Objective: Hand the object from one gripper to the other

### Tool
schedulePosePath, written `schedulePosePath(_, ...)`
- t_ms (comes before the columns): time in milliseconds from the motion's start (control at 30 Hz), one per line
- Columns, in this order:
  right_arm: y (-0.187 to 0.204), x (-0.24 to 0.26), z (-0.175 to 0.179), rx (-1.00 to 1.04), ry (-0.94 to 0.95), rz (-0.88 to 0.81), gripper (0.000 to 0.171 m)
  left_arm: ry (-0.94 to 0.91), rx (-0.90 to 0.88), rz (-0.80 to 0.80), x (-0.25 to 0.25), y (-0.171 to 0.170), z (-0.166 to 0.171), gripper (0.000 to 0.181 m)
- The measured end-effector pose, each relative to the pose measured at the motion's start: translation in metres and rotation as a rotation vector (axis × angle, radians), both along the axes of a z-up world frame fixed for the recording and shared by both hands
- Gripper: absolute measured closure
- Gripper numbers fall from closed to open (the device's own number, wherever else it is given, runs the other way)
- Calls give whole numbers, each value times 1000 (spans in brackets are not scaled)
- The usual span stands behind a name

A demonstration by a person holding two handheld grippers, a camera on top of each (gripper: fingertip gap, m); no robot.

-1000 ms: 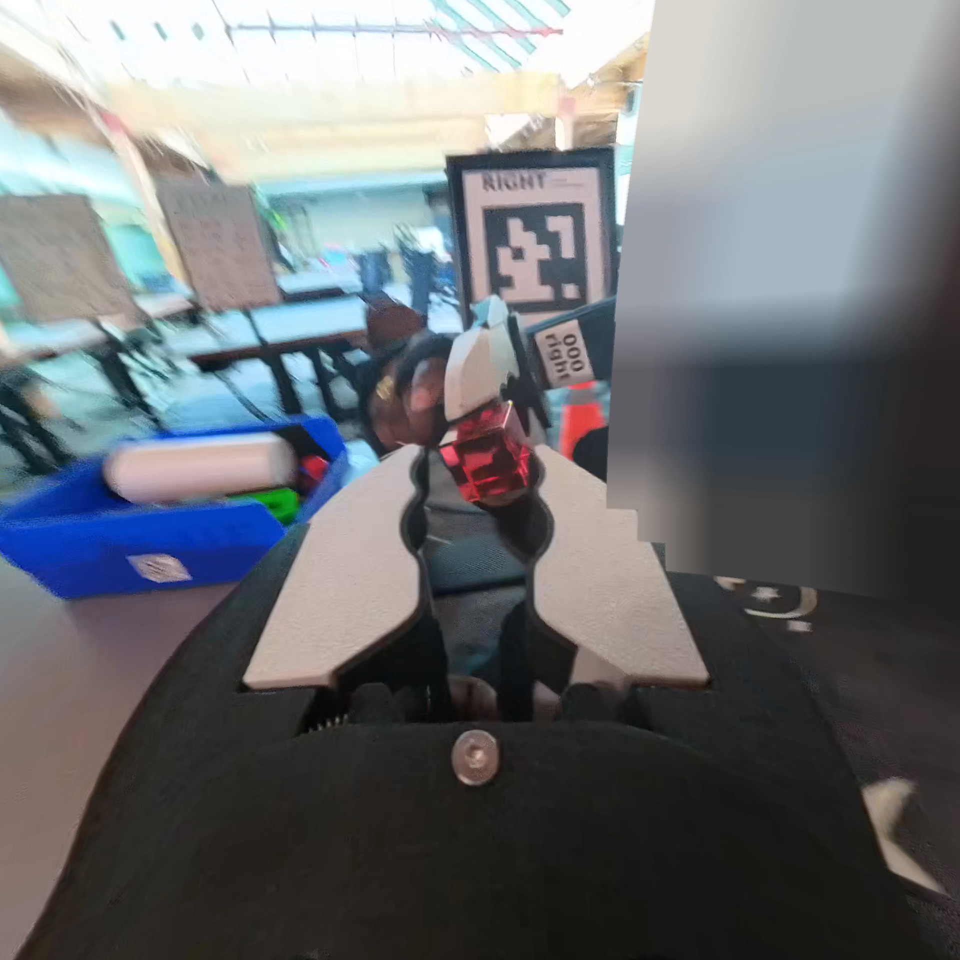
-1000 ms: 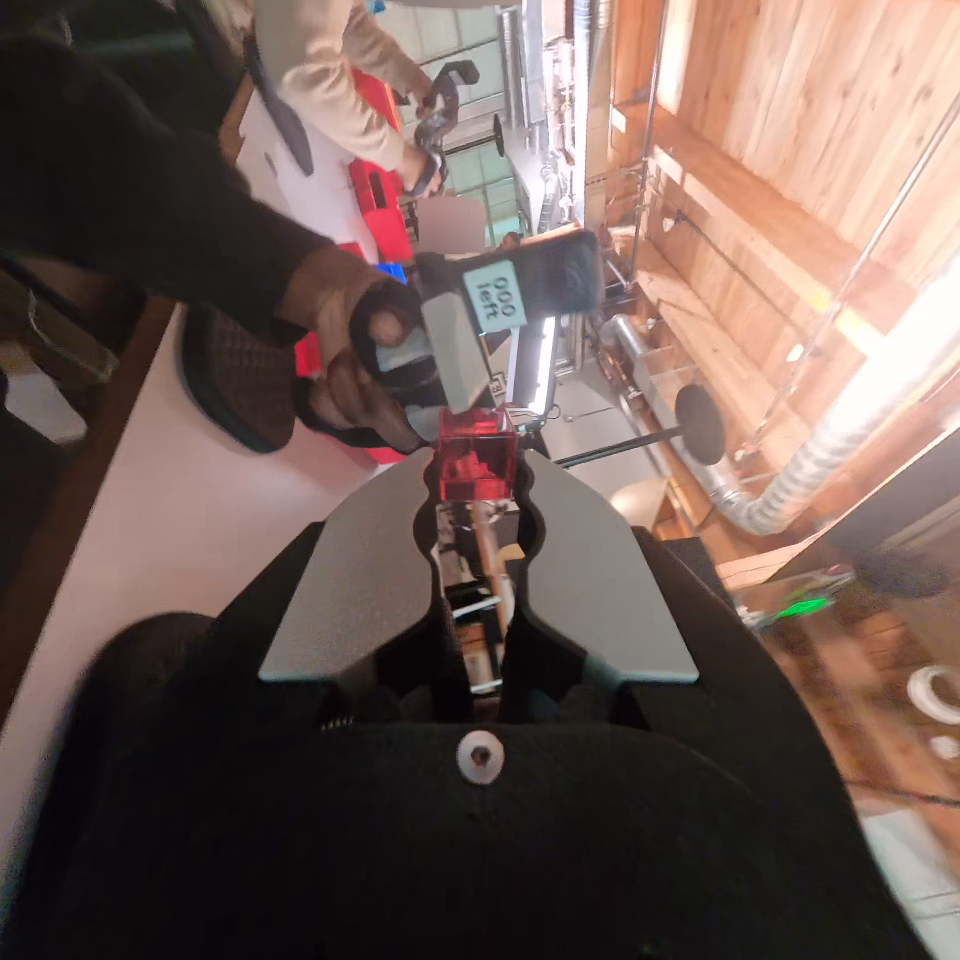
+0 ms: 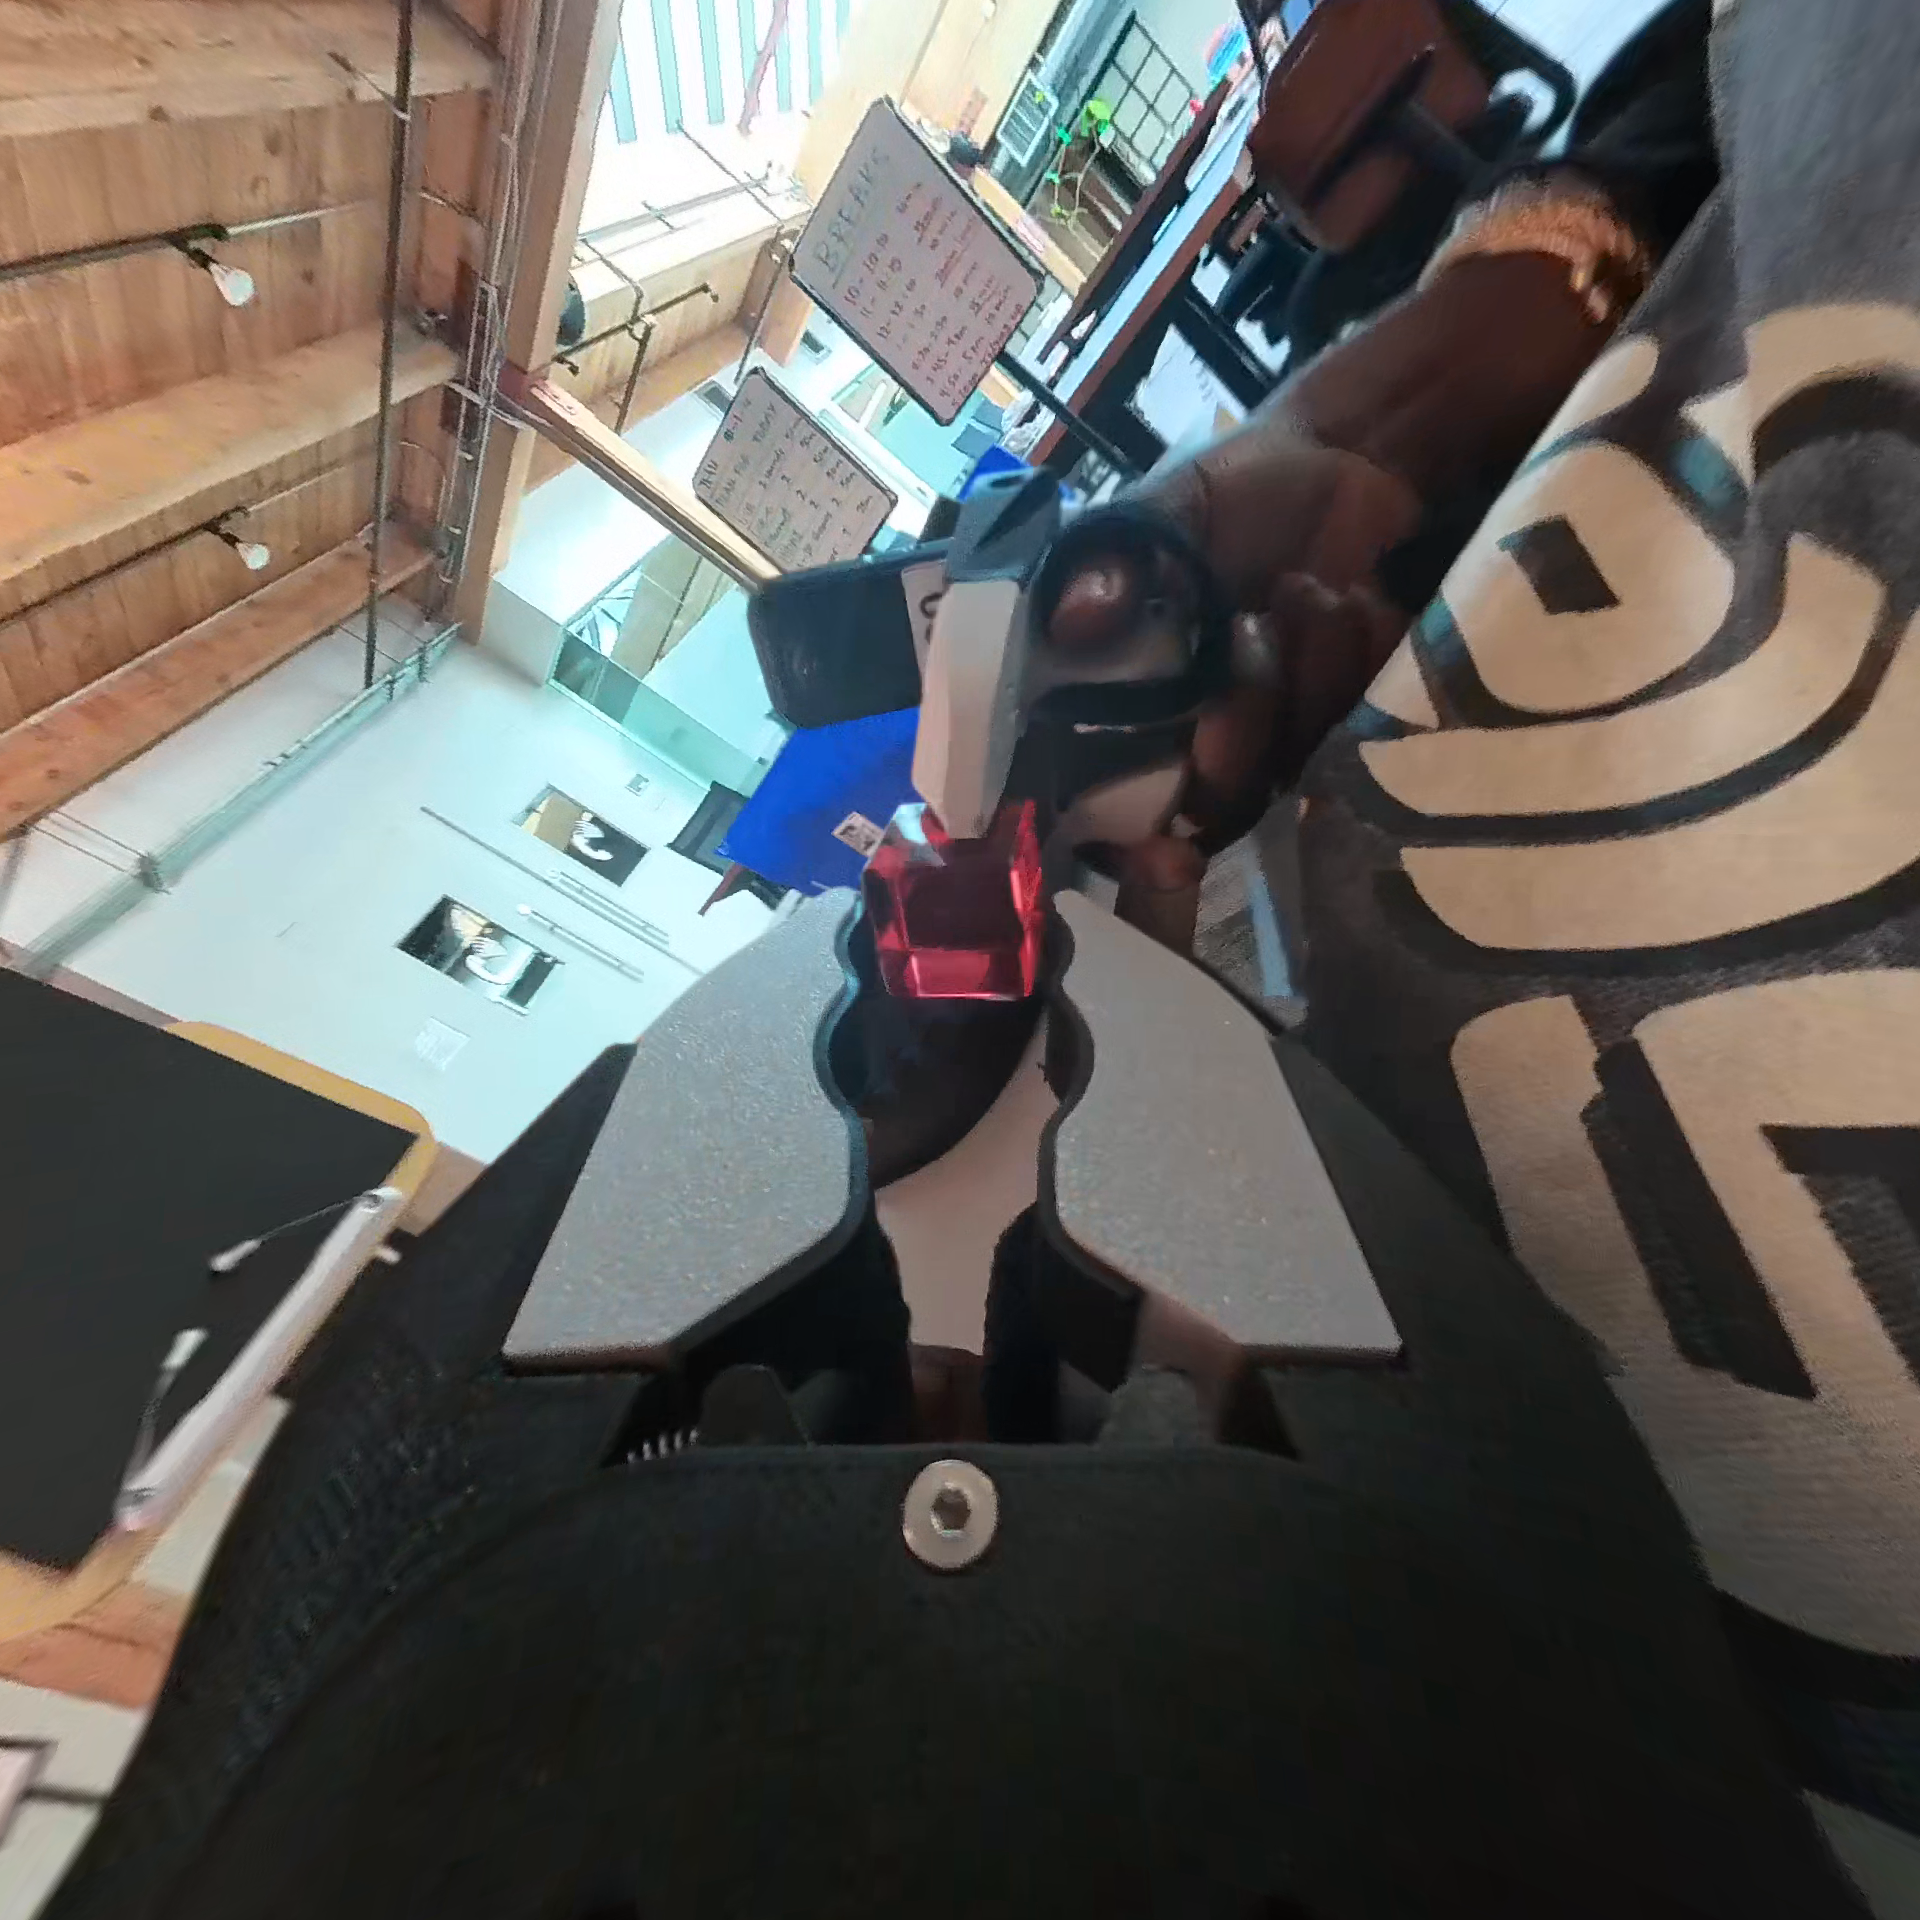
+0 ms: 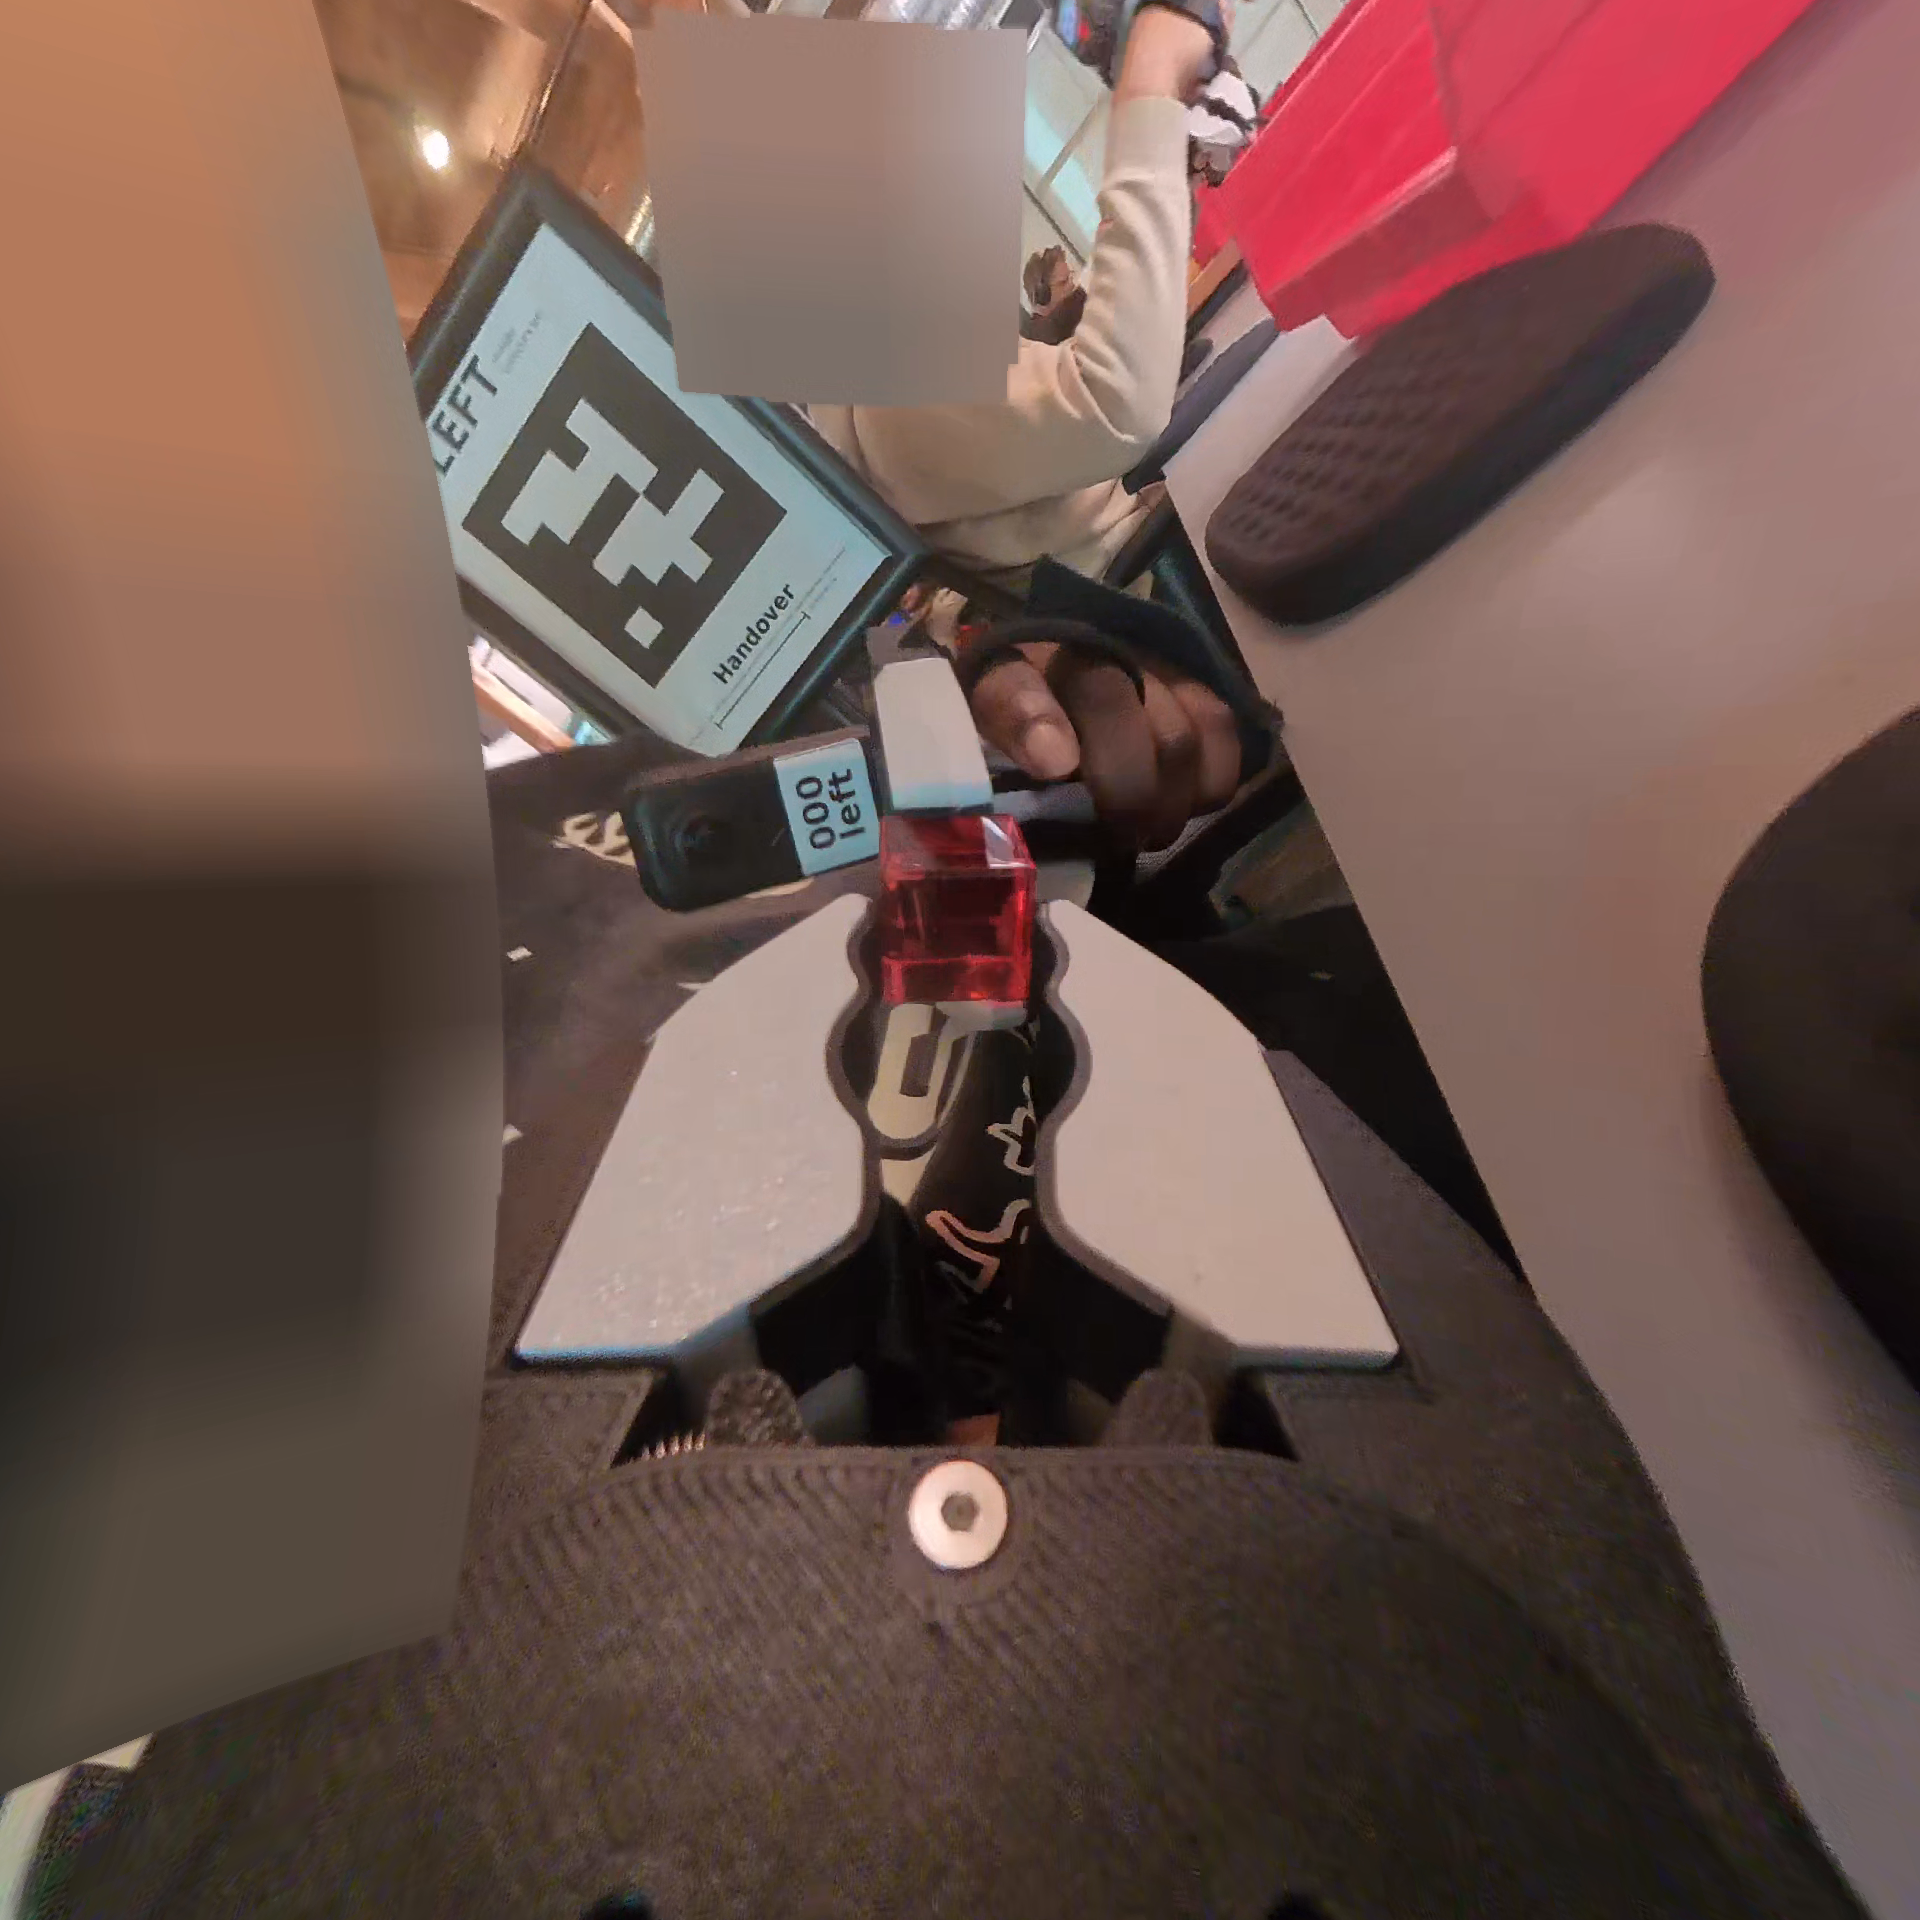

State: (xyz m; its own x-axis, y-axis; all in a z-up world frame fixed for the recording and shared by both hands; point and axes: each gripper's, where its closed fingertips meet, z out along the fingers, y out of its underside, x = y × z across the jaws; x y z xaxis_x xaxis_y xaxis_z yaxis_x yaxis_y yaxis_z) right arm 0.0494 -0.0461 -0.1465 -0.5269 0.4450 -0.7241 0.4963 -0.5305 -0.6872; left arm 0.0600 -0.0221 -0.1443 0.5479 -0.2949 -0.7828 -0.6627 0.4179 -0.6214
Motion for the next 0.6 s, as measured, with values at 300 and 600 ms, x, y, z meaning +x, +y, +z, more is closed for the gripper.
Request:
schedulePosePath(300,-3,15,21,811,618,-204,131,-992,-727,-466,-3,-17,30,154)
schedulePosePath(600,-4,9,7,1428,889,-384,134,-1100,-1198,-603,15,-28,-1,154)
